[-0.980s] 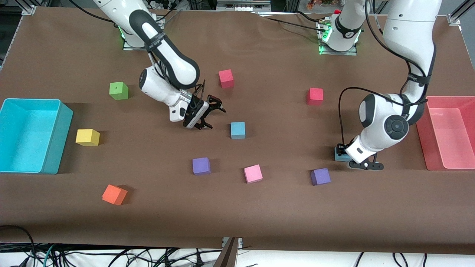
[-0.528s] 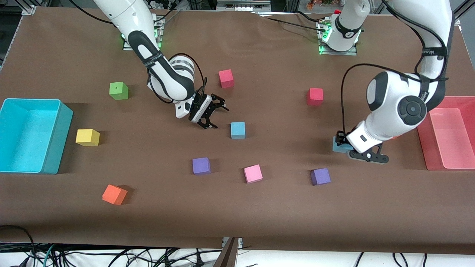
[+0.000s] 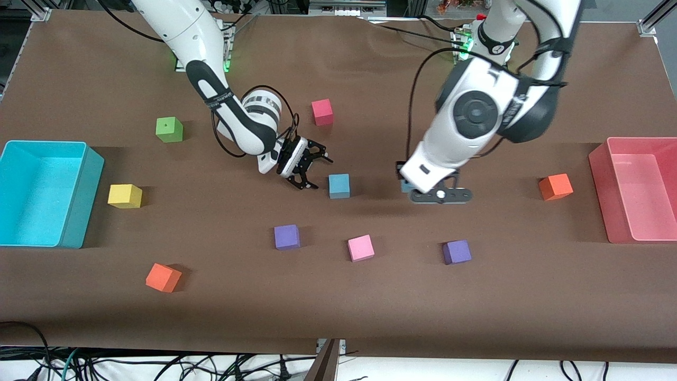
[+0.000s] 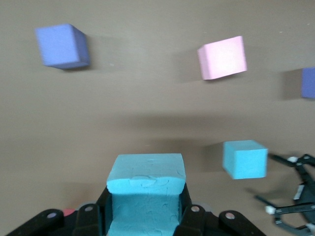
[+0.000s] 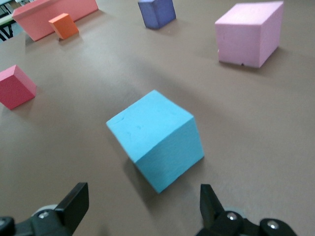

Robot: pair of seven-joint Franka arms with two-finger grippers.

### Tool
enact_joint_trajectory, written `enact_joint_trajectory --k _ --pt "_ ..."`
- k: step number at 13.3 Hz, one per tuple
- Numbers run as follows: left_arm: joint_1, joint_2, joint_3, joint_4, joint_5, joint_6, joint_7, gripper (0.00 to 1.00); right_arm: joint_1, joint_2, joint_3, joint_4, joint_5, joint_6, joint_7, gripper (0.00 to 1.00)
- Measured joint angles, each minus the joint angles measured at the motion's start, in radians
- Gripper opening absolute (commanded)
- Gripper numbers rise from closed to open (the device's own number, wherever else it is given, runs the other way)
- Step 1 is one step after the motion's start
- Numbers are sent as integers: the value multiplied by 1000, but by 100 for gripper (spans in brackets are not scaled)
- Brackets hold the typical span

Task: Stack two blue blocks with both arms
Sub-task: 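Carry the held blue block with the left gripper over the placed block, then lower the held blue block onto the placed blue block with the left gripper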

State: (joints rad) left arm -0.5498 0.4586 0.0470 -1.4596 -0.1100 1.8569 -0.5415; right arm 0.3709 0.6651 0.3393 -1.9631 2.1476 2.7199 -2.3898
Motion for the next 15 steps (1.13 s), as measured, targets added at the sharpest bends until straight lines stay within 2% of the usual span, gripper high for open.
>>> enact_joint_trajectory --k 2,4,8,11,15 --pt "-36 87 -4 90 -13 0 -78 0 10 26 -15 15 40 -27 -48 100" --pt "-62 175 -4 189 -52 0 -129 0 12 37 -21 20 46 -33 -60 100" --pt "-115 303 4 337 -56 0 -224 0 15 37 -22 24 47 -34 -71 100" --pt "-145 355 7 379 -56 4 -269 0 15 37 -23 24 47 -34 -84 100" --pt "-166 381 9 383 -56 4 -292 0 15 38 -24 24 47 -34 -86 100"
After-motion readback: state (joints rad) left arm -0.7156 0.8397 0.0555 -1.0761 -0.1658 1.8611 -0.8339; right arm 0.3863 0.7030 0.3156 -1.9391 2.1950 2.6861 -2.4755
